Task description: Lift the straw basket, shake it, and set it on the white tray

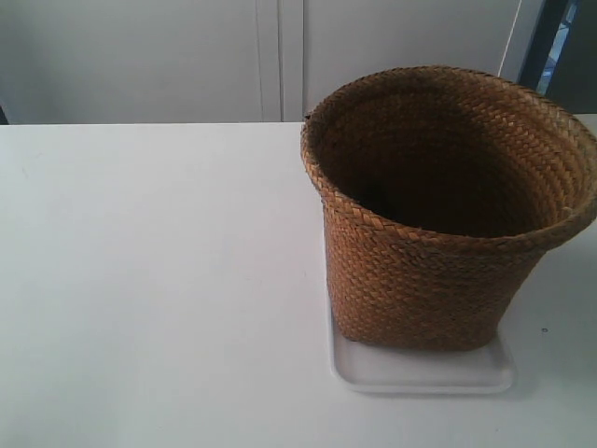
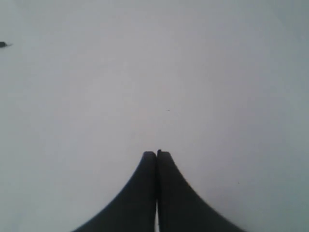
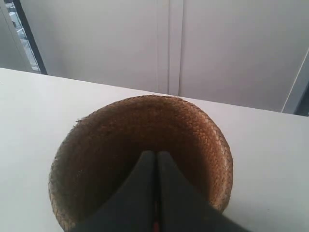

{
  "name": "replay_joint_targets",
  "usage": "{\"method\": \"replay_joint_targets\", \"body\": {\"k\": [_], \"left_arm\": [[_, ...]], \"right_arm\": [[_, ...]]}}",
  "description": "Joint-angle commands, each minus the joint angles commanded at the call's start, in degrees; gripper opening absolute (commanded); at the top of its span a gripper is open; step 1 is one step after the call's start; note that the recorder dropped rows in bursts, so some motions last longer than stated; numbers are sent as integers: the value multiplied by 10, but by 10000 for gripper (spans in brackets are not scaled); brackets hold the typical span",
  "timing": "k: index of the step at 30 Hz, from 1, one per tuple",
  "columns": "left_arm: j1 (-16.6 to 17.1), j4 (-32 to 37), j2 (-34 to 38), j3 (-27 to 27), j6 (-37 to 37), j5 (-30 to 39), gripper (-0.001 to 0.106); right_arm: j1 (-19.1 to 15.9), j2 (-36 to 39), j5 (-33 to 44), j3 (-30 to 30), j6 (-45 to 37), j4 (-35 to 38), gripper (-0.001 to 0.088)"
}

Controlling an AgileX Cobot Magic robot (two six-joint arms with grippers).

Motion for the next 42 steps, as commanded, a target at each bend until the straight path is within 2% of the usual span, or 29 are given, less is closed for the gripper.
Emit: {"method": "replay_joint_targets", "body": {"k": [3, 6, 27, 34, 36, 39, 42], "left_arm": [[30, 0, 0, 1, 1, 2, 0], [41, 0, 0, 1, 1, 2, 0], [41, 0, 0, 1, 2, 2, 0], [41, 1, 0, 1, 2, 2, 0], [41, 1, 0, 1, 2, 2, 0], [41, 1, 0, 1, 2, 2, 0], [41, 3, 0, 1, 2, 2, 0]], "right_arm": [[0, 0, 0, 0, 0, 0, 0], [0, 0, 0, 0, 0, 0, 0], [0, 0, 0, 0, 16, 0, 0], [0, 0, -3, 0, -15, -5, 0], [0, -2, -4, 12, -15, -19, 0], [-13, -28, -34, 72, -15, -46, 0], [-26, -68, -128, 177, -15, -56, 0]]}}
